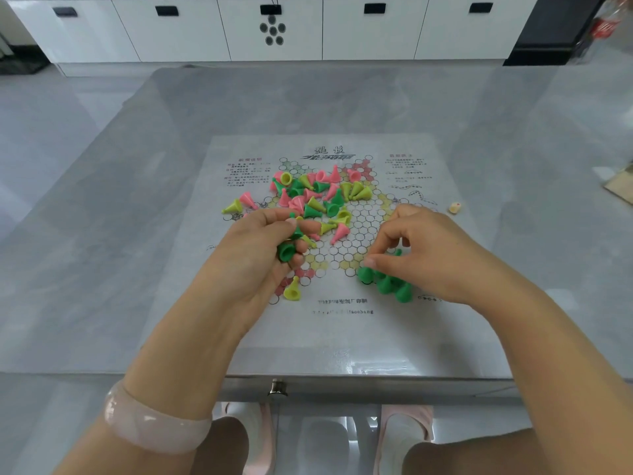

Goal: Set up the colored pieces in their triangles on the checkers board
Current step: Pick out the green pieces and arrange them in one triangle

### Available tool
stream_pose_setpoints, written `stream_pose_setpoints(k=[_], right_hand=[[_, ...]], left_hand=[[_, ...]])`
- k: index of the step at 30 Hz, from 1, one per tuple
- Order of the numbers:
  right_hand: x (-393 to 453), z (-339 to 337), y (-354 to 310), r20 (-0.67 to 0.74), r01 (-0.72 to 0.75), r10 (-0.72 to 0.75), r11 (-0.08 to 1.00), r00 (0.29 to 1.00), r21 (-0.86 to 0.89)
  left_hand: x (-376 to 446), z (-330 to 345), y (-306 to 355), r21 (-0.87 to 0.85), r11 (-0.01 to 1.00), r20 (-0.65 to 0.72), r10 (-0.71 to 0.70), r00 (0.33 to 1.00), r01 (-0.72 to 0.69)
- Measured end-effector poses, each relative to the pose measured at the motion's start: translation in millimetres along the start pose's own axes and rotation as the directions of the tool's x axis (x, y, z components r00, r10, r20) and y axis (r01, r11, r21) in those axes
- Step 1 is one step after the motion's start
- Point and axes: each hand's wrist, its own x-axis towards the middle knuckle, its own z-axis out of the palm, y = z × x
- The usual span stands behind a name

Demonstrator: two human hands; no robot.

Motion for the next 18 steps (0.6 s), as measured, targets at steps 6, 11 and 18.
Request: stream_pose_setpoints(k=[6, 11, 18], right_hand=[[1.9, 1.3, 0.8, 0.016, 0.001, -0.001, 0.999, 1.000, -0.036], [2.0, 0.7, 2.7, 0.027, 0.000, 0.001, 0.999, 1.000, -0.039], [1.3, 0.3, 3.1, 0.032, 0.011, -0.009, 0.999, 0.999, -0.047]], left_hand=[[-0.3, 1.4, -1.5, 0.013, 1.000, -0.001, -0.003, 1.000, 0.003], [0.5, 1.0, -1.6, 0.015, 1.000, 0.003, -0.006, 1.000, 0.006], [-0.6, 1.5, -1.1, 0.030, 1.000, 0.002, -0.011, 1.000, 0.011]])
